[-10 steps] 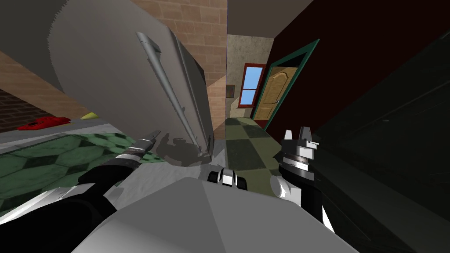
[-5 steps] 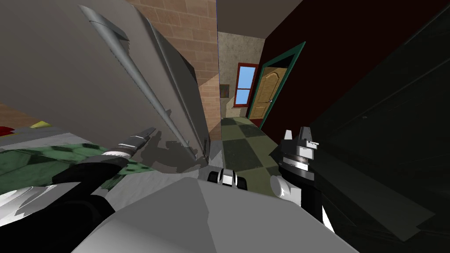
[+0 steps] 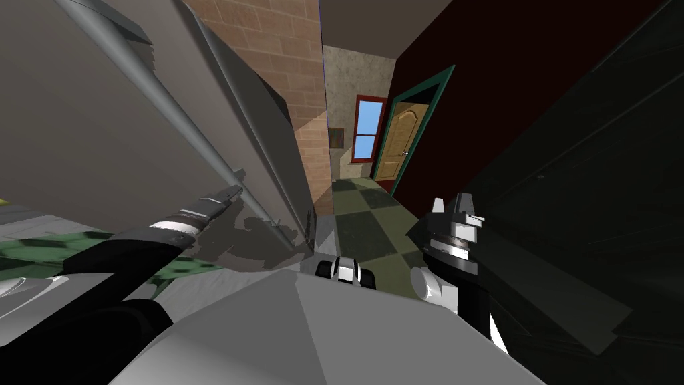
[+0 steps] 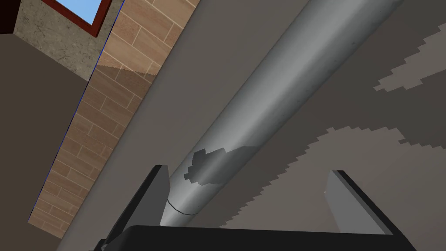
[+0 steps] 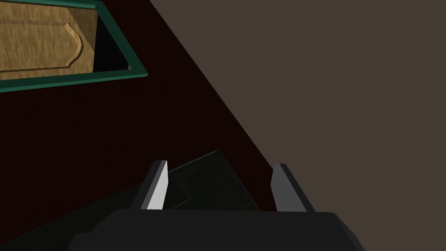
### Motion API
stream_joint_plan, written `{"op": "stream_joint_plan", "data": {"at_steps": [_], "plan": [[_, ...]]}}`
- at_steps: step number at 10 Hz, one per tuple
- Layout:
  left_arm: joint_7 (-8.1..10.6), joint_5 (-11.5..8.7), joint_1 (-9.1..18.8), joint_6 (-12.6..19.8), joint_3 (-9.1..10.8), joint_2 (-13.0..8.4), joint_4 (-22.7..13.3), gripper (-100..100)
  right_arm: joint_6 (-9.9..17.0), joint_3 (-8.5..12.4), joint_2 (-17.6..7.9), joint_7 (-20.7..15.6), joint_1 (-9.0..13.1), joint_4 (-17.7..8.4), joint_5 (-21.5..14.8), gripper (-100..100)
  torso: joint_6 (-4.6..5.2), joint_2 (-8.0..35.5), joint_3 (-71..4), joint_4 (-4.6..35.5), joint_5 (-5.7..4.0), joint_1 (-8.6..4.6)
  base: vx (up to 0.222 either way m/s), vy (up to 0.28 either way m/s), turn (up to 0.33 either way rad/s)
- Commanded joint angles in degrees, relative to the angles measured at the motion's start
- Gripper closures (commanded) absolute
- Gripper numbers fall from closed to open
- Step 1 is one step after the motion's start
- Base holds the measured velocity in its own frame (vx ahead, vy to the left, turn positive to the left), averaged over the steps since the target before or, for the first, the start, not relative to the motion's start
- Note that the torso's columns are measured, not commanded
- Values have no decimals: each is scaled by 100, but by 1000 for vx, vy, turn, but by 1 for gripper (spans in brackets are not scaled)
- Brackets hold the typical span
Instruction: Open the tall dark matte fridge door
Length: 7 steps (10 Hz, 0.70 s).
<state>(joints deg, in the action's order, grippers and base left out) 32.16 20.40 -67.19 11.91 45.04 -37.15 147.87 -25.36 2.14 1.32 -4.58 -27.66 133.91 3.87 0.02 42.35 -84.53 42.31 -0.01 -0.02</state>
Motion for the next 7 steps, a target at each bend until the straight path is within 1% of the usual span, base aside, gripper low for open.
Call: {"op": "stream_joint_plan", "data": {"at_steps": [1,2,3,4,5,7], "plan": [[15,1,-14,40,17,-43,127,-100,0,0,0,0,0,0,0,0,-2,-3,-2,-1,1,1,0,0,0],[176,-25,-132,128,188,-130,197,-100,0,0,0,0,0,0,0,0,-3,-4,-2,-1,2,4,100,27,-27],[81,1,-72,69,94,-74,159,-100,0,1,0,0,-1,0,0,0,-2,-32,-18,-9,4,13,63,19,-7],[102,1,-78,74,105,-77,162,100,0,1,0,0,-1,0,0,0,-2,-18,-13,-7,4,6,8,3,-3],[124,5,-43,-47,93,-149,174,100,0,0,0,0,0,0,0,0,-6,0,1,-4,8,7,-136,39,-26],[175,12,15,-271,67,-284,169,100,1,0,-1,0,4,-1,0,0,-2,78,54,20,26,35,-329,134,-102]]}}
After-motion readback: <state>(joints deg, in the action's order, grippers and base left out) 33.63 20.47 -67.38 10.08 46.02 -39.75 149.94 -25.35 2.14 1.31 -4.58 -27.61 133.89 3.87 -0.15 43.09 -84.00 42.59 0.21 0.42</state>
